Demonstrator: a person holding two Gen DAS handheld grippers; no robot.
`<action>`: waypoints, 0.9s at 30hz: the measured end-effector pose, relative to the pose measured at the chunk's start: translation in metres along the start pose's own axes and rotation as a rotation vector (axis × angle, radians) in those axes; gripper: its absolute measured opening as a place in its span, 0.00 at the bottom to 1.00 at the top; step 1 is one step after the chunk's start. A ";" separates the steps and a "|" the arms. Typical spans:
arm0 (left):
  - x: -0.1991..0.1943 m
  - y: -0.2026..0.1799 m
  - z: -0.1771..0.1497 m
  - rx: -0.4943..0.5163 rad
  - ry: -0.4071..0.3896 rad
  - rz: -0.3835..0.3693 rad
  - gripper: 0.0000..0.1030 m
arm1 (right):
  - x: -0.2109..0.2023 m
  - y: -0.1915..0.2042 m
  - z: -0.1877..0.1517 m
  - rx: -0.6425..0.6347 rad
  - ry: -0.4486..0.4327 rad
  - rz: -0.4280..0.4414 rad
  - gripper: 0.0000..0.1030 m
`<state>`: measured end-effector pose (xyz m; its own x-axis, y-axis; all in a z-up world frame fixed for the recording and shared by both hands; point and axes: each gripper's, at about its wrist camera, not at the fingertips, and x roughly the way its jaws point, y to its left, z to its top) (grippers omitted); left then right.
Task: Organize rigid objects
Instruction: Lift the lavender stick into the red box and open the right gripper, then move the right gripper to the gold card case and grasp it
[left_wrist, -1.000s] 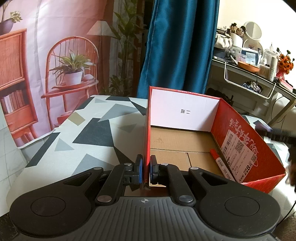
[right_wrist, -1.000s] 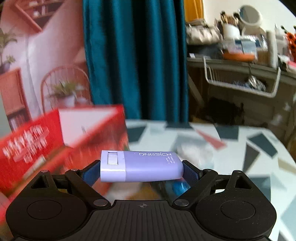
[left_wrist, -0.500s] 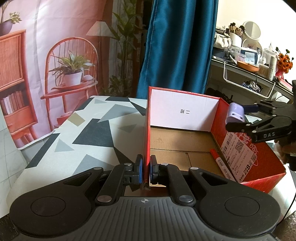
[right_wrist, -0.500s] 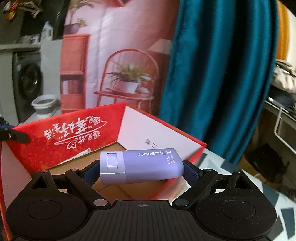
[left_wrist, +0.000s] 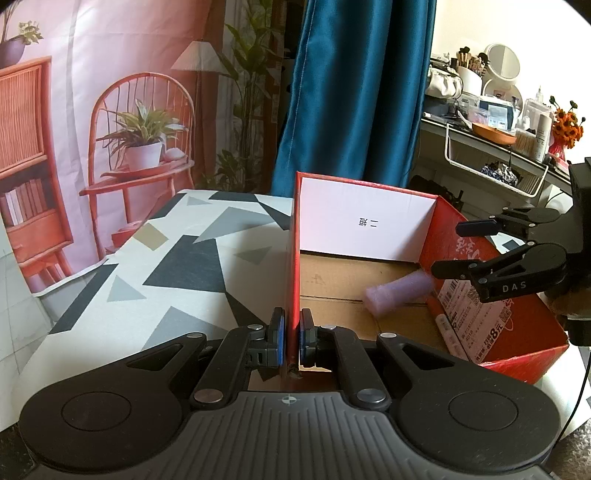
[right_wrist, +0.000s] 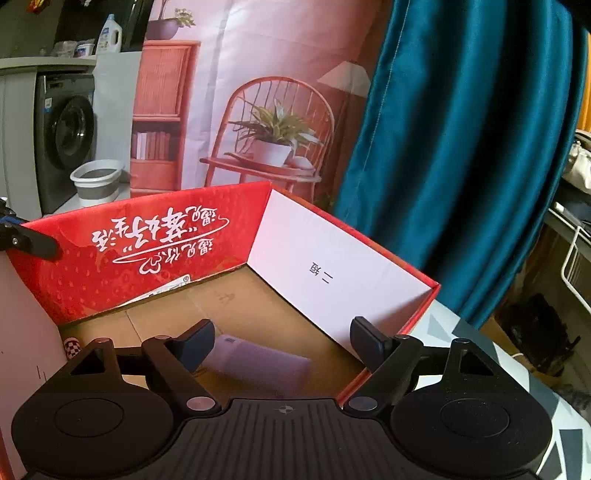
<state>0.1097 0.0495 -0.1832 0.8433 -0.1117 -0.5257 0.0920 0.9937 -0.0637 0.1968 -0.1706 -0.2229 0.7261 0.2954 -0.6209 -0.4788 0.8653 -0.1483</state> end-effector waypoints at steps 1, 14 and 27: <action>0.000 0.000 0.000 0.000 0.000 0.000 0.08 | -0.002 -0.001 0.000 0.007 -0.007 -0.003 0.74; 0.000 0.000 -0.001 0.005 -0.004 0.004 0.08 | -0.054 -0.045 -0.027 0.313 -0.225 -0.251 0.70; -0.001 -0.002 -0.001 0.018 -0.005 0.011 0.08 | -0.031 -0.073 -0.119 0.514 -0.020 -0.388 0.64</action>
<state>0.1084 0.0473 -0.1834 0.8469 -0.1004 -0.5222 0.0916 0.9949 -0.0427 0.1509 -0.2908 -0.2846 0.8103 -0.0752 -0.5812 0.1145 0.9929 0.0312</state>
